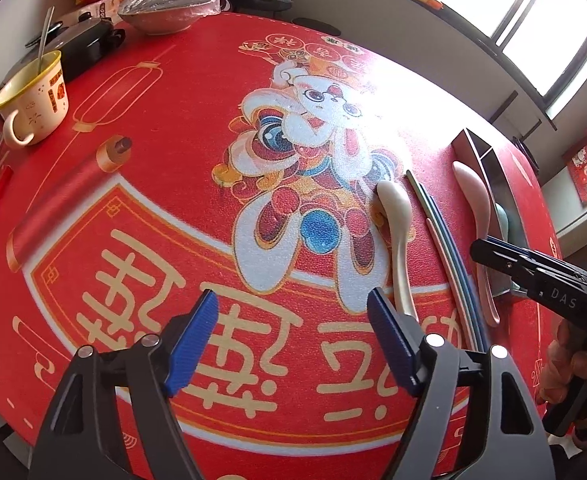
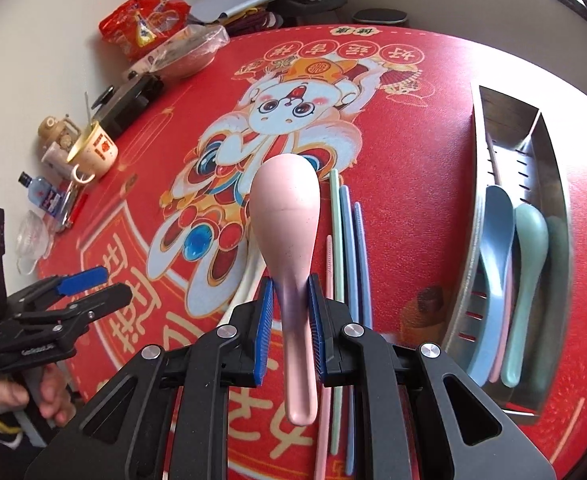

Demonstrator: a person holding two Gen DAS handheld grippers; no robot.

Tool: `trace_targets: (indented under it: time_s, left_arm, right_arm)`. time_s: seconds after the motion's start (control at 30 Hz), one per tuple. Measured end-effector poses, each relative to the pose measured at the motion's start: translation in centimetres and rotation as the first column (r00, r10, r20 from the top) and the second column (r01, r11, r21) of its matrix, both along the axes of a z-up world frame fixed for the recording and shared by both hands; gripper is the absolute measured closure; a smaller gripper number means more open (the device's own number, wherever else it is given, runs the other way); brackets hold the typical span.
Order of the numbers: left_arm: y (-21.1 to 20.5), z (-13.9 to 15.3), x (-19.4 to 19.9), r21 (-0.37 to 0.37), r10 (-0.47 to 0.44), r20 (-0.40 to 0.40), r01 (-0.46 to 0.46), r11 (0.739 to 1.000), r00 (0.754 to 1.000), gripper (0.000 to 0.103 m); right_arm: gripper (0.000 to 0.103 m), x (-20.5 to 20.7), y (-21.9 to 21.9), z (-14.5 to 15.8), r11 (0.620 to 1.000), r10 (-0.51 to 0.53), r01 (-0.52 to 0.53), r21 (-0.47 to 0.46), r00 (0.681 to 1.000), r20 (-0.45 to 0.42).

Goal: Organize utensils
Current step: 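Grasp the white spoon with the left tool while the right tool carries the pink spoon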

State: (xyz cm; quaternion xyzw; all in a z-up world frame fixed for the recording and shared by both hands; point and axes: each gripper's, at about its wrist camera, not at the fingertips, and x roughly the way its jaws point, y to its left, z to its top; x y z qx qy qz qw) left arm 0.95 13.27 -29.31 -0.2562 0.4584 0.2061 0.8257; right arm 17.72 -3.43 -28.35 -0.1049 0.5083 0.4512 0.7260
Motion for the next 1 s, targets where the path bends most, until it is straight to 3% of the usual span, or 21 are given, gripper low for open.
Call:
trace_targets:
  time_s: [0.23,0.37,0.6,0.73,1.0]
  left_arm:
    - [-2.0,-0.4,4.6,-0.031,-0.127,0.027,0.128,0.991,0.991,0.035]
    - [-3.4,-1.6,8.3,-0.040,-0.191,0.023,0.192,0.981,0.981,0.050]
    - [-2.9,-3.6,11.7,-0.068,-0.168,0.003,0.168,0.983,0.986,0.061]
    - [-3.3,-3.7,12.3,-0.043,-0.181,0.000,0.181,0.983,0.983,0.069]
    - [-4.8,-3.8,12.1,0.028,-0.211,-0.019,0.211,0.977,0.977,0.077]
  right_arm:
    - [0.086,1.6,-4.5,2.8,0.993,-0.108,0.106,0.044,0.993,0.052]
    - [0.086,2.4,-7.1,3.6,0.986,-0.160,0.156,0.061,0.985,0.068]
    - [0.086,3.5,-11.2,3.2,0.968,-0.245,0.242,0.061,0.967,0.063]
    - [0.086,4.1,-12.9,2.9,0.955,-0.291,0.287,0.073,0.956,0.042]
    - [0.086,4.4,-13.3,3.0,0.952,-0.293,0.287,0.102,0.955,0.040]
